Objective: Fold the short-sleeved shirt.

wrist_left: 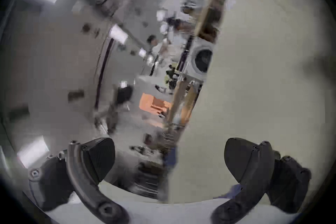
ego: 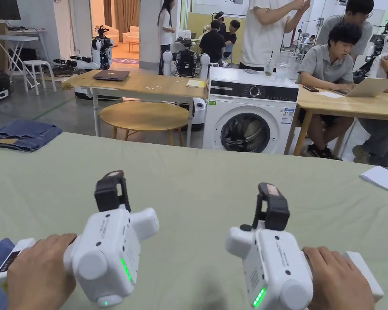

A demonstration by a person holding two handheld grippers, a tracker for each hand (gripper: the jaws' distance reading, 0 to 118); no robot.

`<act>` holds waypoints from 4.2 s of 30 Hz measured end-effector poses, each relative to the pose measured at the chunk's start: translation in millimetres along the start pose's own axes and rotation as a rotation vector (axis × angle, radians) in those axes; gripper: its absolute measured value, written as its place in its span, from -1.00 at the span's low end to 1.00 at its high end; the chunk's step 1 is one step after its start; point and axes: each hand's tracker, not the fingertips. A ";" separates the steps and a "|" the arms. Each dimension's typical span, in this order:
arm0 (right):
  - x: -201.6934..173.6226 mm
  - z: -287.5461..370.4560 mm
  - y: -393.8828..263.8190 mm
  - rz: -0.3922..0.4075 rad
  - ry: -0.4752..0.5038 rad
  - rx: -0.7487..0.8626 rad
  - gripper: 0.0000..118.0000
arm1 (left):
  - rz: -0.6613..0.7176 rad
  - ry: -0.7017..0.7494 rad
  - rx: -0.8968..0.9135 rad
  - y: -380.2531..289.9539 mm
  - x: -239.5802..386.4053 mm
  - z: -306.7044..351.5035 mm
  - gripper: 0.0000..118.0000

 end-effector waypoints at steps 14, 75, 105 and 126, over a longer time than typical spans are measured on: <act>53.7 -8.0 -38.3 -1.359 0.088 -0.373 1.00 | 1.319 -0.063 -0.022 -42.3 -51.3 2.4 0.99; 67.3 -13.7 186.7 -1.509 0.376 -0.051 -1.00 | 1.355 0.174 -0.529 -262.3 -102.6 109.2 -1.00; 25.5 -15.4 215.3 -1.404 0.550 -0.114 -1.00 | 1.396 -0.649 -1.080 -361.2 29.1 30.1 0.21; 42.6 -15.9 167.0 -1.476 0.432 -0.131 -1.00 | 1.563 -0.332 -0.576 -340.1 -105.8 56.7 -1.00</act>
